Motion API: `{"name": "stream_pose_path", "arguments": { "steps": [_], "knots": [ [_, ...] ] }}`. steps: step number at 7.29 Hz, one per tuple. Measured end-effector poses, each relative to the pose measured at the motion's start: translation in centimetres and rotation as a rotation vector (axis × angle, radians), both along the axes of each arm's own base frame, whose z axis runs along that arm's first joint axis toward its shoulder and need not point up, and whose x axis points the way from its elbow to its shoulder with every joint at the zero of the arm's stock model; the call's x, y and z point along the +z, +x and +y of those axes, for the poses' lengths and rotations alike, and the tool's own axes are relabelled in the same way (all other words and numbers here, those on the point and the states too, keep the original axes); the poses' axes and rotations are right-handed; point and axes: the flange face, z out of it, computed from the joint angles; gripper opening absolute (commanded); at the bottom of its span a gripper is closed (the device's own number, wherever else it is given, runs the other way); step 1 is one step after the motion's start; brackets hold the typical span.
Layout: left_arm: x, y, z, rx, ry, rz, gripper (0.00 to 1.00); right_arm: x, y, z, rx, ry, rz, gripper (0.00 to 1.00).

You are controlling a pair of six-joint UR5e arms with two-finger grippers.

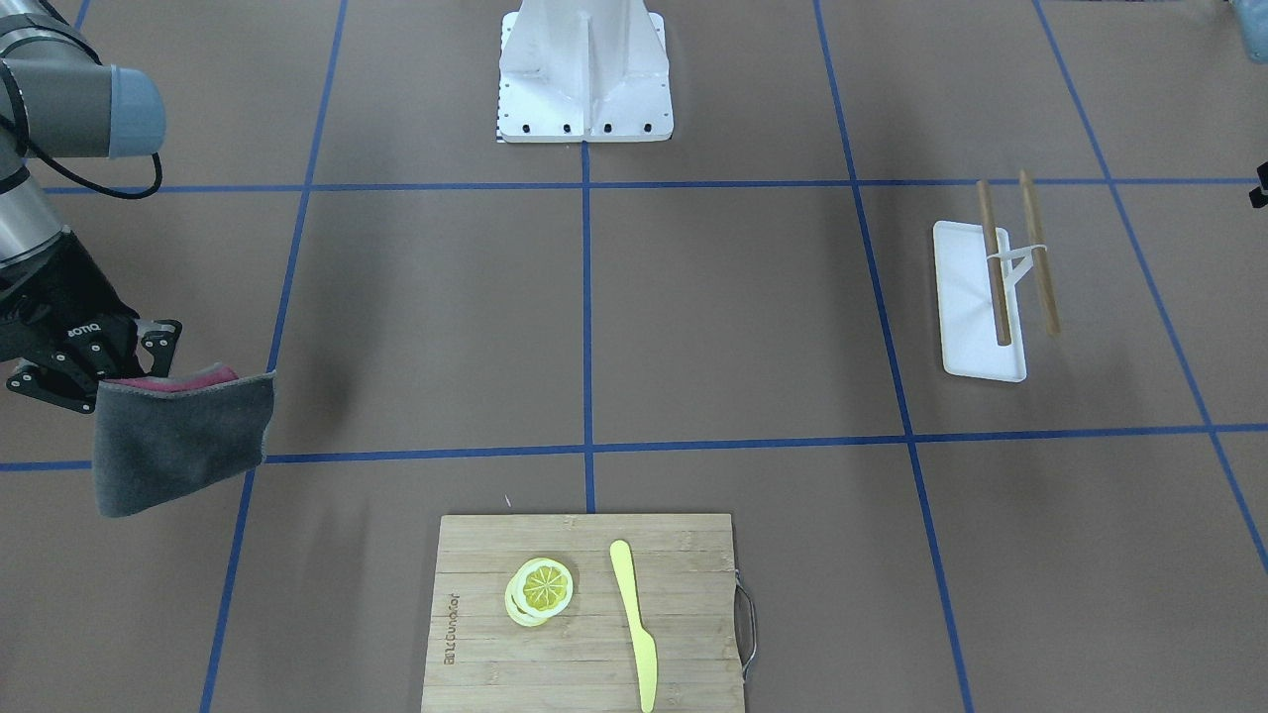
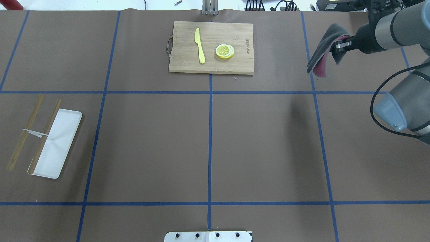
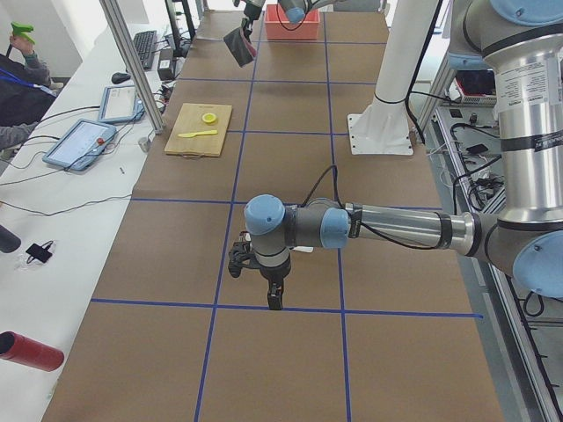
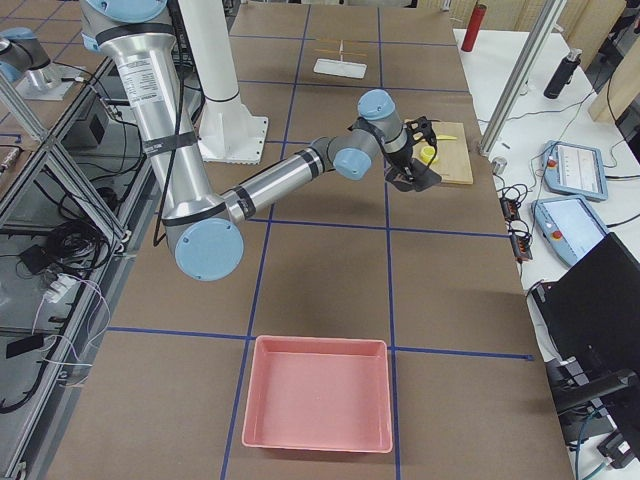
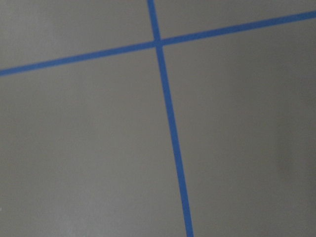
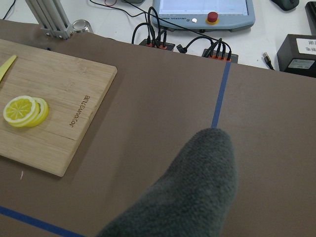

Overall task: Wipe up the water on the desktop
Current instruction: 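Carry the towel with the right gripper down toward the table beside the pink bin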

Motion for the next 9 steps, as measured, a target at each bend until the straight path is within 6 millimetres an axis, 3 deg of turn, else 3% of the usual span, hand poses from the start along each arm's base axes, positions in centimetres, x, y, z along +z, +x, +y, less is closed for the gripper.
{"name": "stream_pose_path", "arguments": {
  "steps": [2, 6, 7, 8, 9],
  "knots": [
    [0.1, -1.6, 0.7, -0.038, -0.044, -0.002, 0.99, 5.5, 2.4, 3.2, -0.034, -0.032, 0.071, 0.00],
    [0.3, -1.9, 0.8, -0.046, -0.055, -0.003, 0.99, 21.1, 11.0, 12.6, -0.094, -0.154, 0.351, 0.00],
    [0.3, -1.9, 0.8, -0.046, -0.055, -0.003, 0.99, 24.4, 12.3, 13.8, -0.083, -0.186, 0.431, 0.00],
    [0.3, -1.9, 0.8, -0.046, -0.054, -0.003, 0.99, 26.5, 12.9, 14.1, -0.068, -0.202, 0.492, 0.00],
    [0.3, -1.9, 0.8, -0.046, -0.054, -0.003, 0.99, 26.9, 12.0, 13.5, -0.063, -0.197, 0.513, 0.00]
  ]
}}
